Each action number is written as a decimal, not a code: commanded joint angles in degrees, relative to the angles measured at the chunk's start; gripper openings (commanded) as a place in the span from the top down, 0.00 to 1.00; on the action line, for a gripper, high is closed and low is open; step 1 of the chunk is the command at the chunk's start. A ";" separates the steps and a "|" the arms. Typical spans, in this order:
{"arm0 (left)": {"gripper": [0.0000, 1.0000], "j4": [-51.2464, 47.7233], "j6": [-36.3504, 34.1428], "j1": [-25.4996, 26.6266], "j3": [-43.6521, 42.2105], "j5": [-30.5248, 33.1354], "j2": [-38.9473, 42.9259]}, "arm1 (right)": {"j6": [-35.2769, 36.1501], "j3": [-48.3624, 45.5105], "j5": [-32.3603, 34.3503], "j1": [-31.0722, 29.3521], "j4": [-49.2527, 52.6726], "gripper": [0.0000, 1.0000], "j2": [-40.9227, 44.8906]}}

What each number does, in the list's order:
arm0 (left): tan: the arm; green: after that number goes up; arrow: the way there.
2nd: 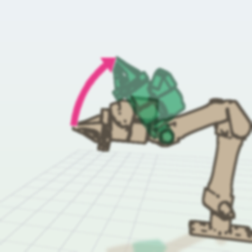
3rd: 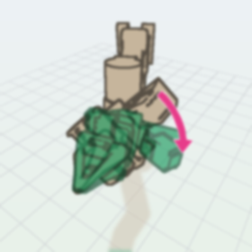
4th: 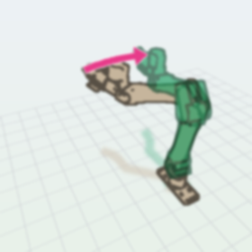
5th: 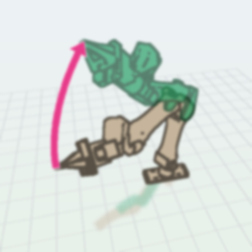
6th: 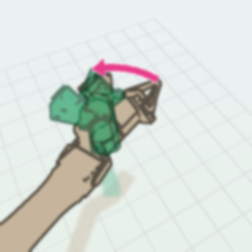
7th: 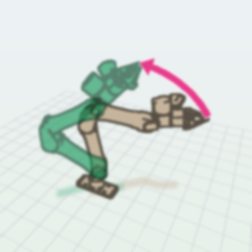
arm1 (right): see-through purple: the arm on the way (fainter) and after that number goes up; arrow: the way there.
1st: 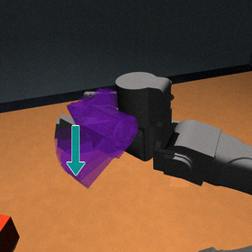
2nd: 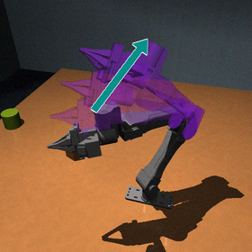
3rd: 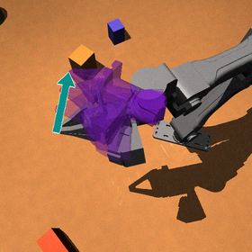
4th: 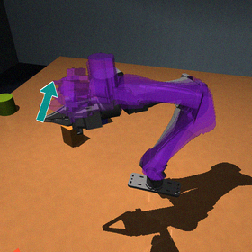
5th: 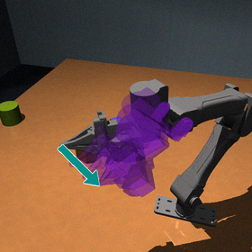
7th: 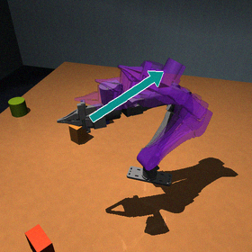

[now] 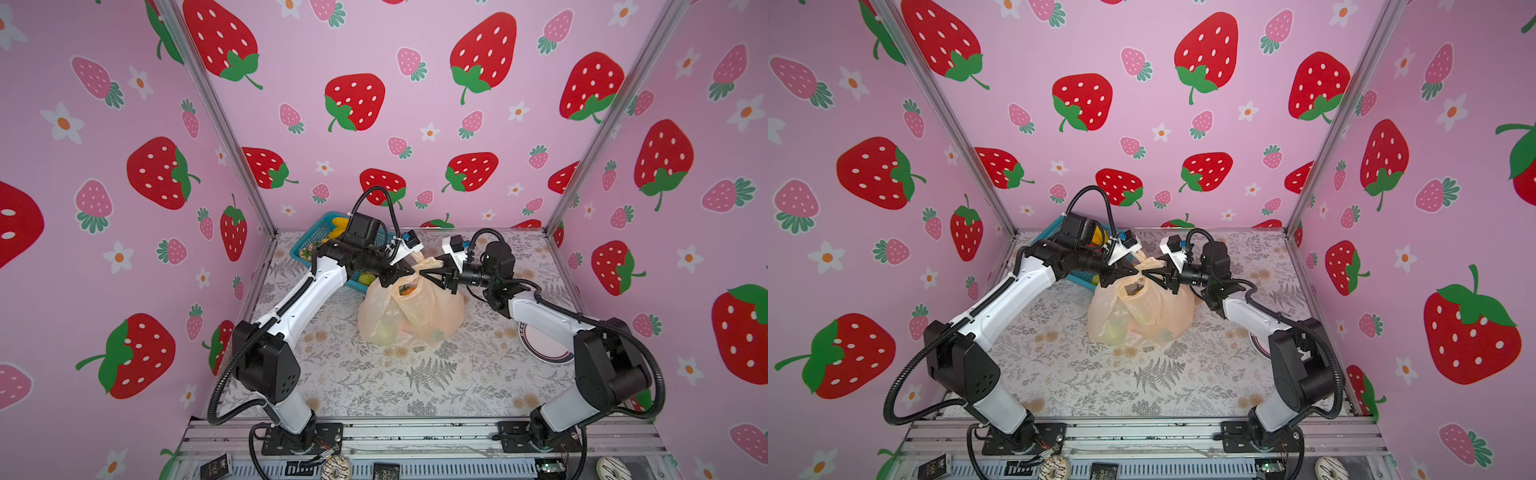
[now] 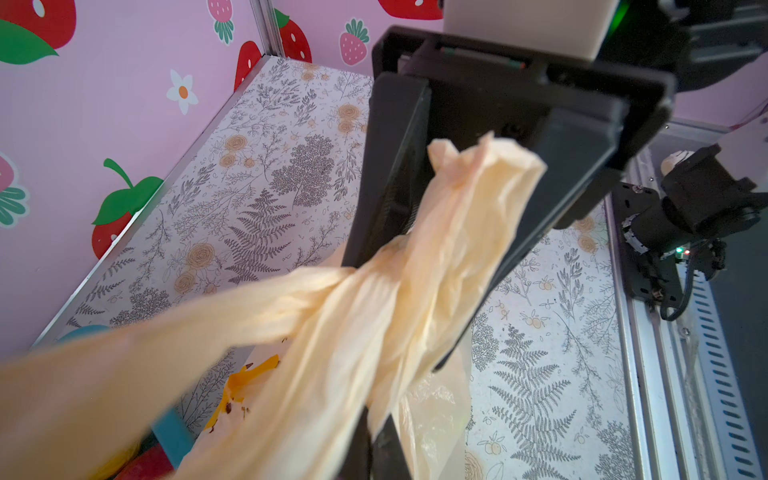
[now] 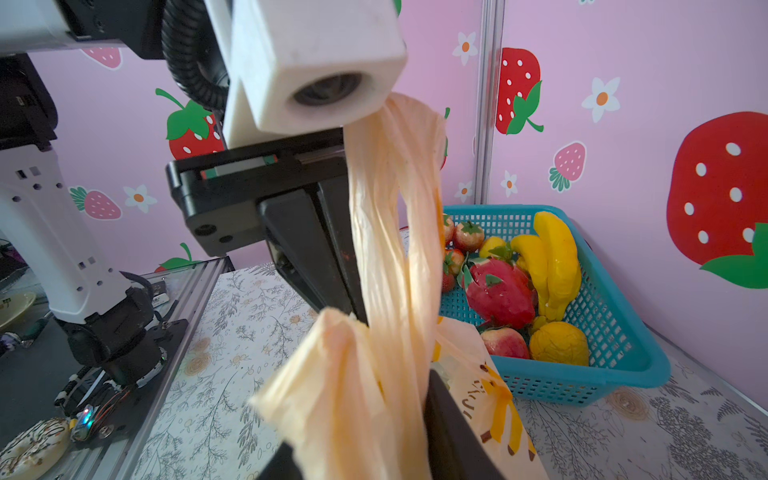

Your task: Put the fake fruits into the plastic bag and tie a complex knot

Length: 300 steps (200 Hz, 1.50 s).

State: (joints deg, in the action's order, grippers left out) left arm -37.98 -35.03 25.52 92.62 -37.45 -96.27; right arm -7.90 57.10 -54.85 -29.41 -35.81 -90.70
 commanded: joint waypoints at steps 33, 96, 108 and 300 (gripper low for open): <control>1.00 -1.93 -3.19 0.85 1.99 0.36 -2.07 | -0.80 1.11 0.26 -0.38 -2.24 0.64 -1.32; 1.00 -1.35 -2.23 0.77 1.97 1.14 -1.79 | 0.58 0.40 1.45 -0.26 -0.93 0.91 -1.22; 0.93 -0.54 -1.19 0.58 1.49 1.11 -1.15 | 1.10 -0.01 1.76 -0.30 -0.60 0.96 -0.70; 0.66 22.01 27.82 -6.06 -0.35 -22.97 -0.18 | 3.40 -3.94 5.31 -1.00 1.39 1.00 2.99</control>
State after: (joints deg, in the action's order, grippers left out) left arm -16.36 -6.68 19.11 90.76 -60.10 -97.03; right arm -5.69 53.65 -52.45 -30.04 -35.46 -89.45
